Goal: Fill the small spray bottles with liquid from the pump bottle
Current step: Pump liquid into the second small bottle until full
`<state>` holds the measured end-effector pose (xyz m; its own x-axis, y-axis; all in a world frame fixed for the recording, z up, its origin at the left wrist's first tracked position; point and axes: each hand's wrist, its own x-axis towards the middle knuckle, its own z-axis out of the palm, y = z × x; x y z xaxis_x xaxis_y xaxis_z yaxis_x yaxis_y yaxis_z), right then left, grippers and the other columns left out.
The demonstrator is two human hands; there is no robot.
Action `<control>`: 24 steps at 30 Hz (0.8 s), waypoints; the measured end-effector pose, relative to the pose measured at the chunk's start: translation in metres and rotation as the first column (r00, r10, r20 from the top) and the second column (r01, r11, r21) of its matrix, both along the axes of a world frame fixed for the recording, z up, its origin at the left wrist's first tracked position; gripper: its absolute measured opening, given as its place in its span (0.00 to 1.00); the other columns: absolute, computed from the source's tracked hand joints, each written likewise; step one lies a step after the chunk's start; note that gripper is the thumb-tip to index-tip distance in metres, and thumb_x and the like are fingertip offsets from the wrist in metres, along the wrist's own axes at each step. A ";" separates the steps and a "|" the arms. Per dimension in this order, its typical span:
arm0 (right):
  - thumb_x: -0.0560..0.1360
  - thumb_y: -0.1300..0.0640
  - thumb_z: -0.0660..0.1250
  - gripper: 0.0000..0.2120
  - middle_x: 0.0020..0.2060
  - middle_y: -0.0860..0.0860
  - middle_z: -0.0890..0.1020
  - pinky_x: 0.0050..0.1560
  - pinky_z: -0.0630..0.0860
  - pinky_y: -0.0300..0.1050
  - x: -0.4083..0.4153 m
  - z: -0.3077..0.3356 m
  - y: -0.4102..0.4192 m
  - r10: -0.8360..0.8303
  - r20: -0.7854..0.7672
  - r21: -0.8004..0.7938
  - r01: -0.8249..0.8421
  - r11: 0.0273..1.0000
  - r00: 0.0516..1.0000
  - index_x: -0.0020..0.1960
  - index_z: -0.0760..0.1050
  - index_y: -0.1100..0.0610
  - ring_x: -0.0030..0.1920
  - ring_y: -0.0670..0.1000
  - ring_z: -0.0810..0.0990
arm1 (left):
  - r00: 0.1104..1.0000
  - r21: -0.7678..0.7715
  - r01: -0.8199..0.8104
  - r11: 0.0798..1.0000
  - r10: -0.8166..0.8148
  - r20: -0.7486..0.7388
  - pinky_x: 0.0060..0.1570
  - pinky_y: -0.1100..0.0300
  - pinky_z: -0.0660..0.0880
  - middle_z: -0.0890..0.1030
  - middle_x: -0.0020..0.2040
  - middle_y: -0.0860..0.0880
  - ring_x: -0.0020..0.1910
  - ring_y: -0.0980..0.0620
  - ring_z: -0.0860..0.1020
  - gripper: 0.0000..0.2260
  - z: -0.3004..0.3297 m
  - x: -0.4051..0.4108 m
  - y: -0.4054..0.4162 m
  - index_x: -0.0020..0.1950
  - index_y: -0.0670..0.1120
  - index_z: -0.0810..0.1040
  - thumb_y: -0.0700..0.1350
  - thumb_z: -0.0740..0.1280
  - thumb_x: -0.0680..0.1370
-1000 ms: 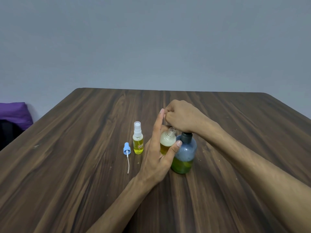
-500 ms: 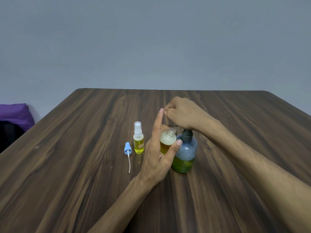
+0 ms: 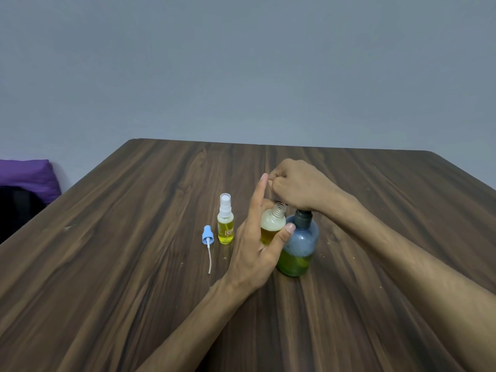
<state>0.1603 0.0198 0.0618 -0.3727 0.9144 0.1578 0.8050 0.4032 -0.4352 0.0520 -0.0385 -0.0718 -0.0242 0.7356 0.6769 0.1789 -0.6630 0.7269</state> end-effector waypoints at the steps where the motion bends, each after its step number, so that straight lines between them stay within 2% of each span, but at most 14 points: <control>1: 0.76 0.60 0.59 0.17 0.22 0.46 0.68 0.35 0.70 0.50 0.000 0.003 0.001 0.005 -0.015 0.016 -0.005 1.000 1.000 0.28 0.64 0.55 0.29 0.51 0.67 | 1.000 0.011 -0.013 1.000 0.013 0.000 0.60 0.68 0.74 0.78 0.53 0.66 0.55 0.59 0.81 0.39 -0.001 0.000 0.000 0.86 0.52 0.55 0.39 0.72 0.81; 3: 0.76 0.61 0.59 0.16 0.22 0.46 0.67 0.34 0.70 0.51 0.000 0.004 0.002 0.005 -0.034 0.019 -0.004 1.000 0.999 0.29 0.67 0.58 0.28 0.51 0.66 | 1.000 0.013 -0.021 1.000 0.021 -0.007 0.60 0.68 0.74 0.77 0.53 0.66 0.54 0.58 0.80 0.38 -0.002 0.000 0.001 0.86 0.52 0.55 0.40 0.72 0.81; 8: 0.75 0.60 0.59 0.17 0.24 0.47 0.70 0.35 0.70 0.50 0.000 -0.004 -0.001 -0.002 0.022 -0.022 0.002 1.000 1.000 0.28 0.66 0.55 0.29 0.51 0.68 | 1.000 -0.013 0.019 1.000 -0.019 0.009 0.64 0.66 0.75 0.81 0.57 0.62 0.59 0.60 0.81 0.38 0.001 0.001 -0.001 0.86 0.53 0.53 0.38 0.71 0.82; 12: 0.77 0.59 0.60 0.14 0.26 0.50 0.73 0.38 0.77 0.51 -0.001 0.006 0.001 -0.002 -0.022 0.049 0.003 0.999 1.000 0.35 0.77 0.60 0.30 0.52 0.71 | 0.999 0.016 -0.038 0.999 0.038 -0.017 0.60 0.69 0.73 0.77 0.54 0.66 0.55 0.59 0.80 0.38 -0.002 0.000 0.001 0.86 0.51 0.54 0.40 0.71 0.81; 13: 0.77 0.59 0.60 0.14 0.26 0.49 0.74 0.38 0.76 0.51 0.000 0.003 0.001 -0.003 -0.022 0.041 0.004 0.999 1.000 0.35 0.77 0.59 0.30 0.52 0.71 | 0.999 0.015 -0.030 0.999 0.030 -0.017 0.60 0.69 0.73 0.77 0.54 0.66 0.55 0.60 0.80 0.38 -0.001 0.000 0.001 0.86 0.50 0.54 0.40 0.71 0.82; 16: 0.76 0.60 0.60 0.18 0.20 0.45 0.69 0.34 0.69 0.48 0.002 -0.006 0.002 0.002 0.013 0.008 -0.002 1.000 1.000 0.27 0.67 0.54 0.28 0.50 0.68 | 1.000 0.014 0.003 1.000 -0.003 -0.007 0.62 0.66 0.75 0.79 0.55 0.66 0.57 0.58 0.81 0.38 -0.001 0.001 0.002 0.86 0.51 0.53 0.40 0.71 0.82; 18: 0.76 0.60 0.60 0.19 0.19 0.44 0.67 0.35 0.69 0.49 0.001 -0.006 0.004 0.000 -0.002 0.008 0.000 1.000 1.000 0.27 0.64 0.54 0.28 0.51 0.67 | 1.000 0.014 -0.006 1.000 0.006 -0.005 0.61 0.67 0.75 0.78 0.54 0.66 0.56 0.57 0.81 0.38 -0.002 0.000 0.002 0.86 0.51 0.53 0.40 0.71 0.82; 21: 0.77 0.60 0.59 0.16 0.22 0.45 0.66 0.35 0.70 0.50 0.000 -0.002 0.004 -0.002 -0.047 0.014 0.003 1.000 0.999 0.30 0.65 0.54 0.29 0.51 0.66 | 0.999 0.029 -0.031 0.999 0.031 -0.014 0.60 0.68 0.74 0.78 0.54 0.66 0.55 0.58 0.81 0.38 -0.003 -0.002 0.002 0.86 0.50 0.53 0.39 0.71 0.82; 24: 0.76 0.60 0.59 0.15 0.24 0.47 0.71 0.35 0.70 0.49 -0.001 -0.005 0.002 -0.005 0.005 -0.031 0.005 0.999 1.000 0.30 0.69 0.55 0.29 0.51 0.69 | 1.000 0.007 0.001 1.000 -0.001 0.004 0.62 0.66 0.75 0.79 0.54 0.65 0.56 0.60 0.81 0.38 -0.001 0.000 0.002 0.86 0.49 0.53 0.38 0.71 0.82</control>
<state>0.1594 0.0218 0.0567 -0.3684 0.9209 0.1272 0.8094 0.3851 -0.4434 0.0517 -0.0368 -0.0730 -0.0259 0.7311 0.6817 0.1752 -0.6681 0.7232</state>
